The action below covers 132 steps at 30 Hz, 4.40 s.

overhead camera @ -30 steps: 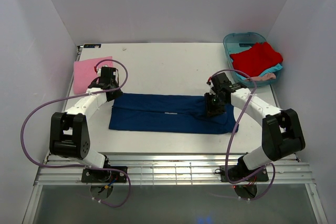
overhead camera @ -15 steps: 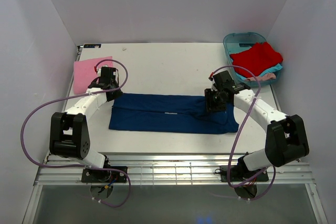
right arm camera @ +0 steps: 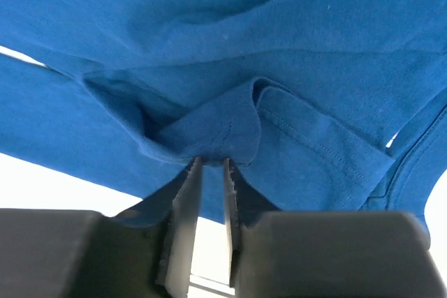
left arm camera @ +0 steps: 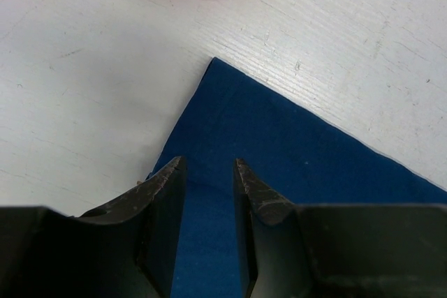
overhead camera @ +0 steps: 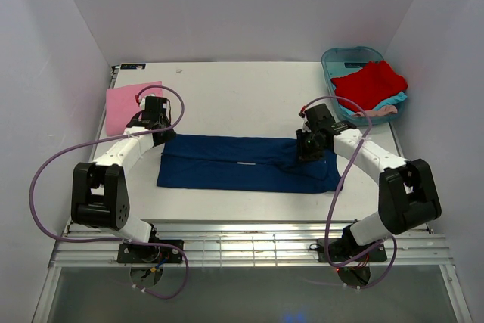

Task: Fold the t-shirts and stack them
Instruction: Fold the other side of the tshirt into a rectangle

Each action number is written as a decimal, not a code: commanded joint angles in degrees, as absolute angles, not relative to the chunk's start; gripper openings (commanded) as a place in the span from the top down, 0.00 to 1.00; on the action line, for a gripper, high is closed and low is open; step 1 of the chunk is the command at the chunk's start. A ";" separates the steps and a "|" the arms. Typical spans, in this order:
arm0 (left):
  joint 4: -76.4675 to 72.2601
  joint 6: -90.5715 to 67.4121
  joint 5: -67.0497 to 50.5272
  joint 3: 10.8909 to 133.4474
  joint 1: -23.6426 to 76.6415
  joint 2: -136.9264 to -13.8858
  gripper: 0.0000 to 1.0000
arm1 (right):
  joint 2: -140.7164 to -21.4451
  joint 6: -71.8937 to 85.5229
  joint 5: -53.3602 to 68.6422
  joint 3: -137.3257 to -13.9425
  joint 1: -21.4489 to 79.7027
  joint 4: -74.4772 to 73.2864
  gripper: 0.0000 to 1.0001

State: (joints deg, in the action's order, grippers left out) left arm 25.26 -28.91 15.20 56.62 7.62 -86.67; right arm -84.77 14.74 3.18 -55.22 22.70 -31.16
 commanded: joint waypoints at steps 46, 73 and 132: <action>24.61 -28.74 17.32 55.37 7.65 -82.35 0.57 | -79.20 15.20 5.01 -49.66 23.47 -29.35 0.92; 23.73 -29.36 14.94 55.02 7.65 -84.90 0.57 | -73.47 23.91 9.41 -42.45 36.03 -30.41 0.90; 11.85 -40.07 15.28 54.68 9.14 -105.66 1.00 | -106.09 17.93 -20.83 -65.13 8.09 -31.28 0.92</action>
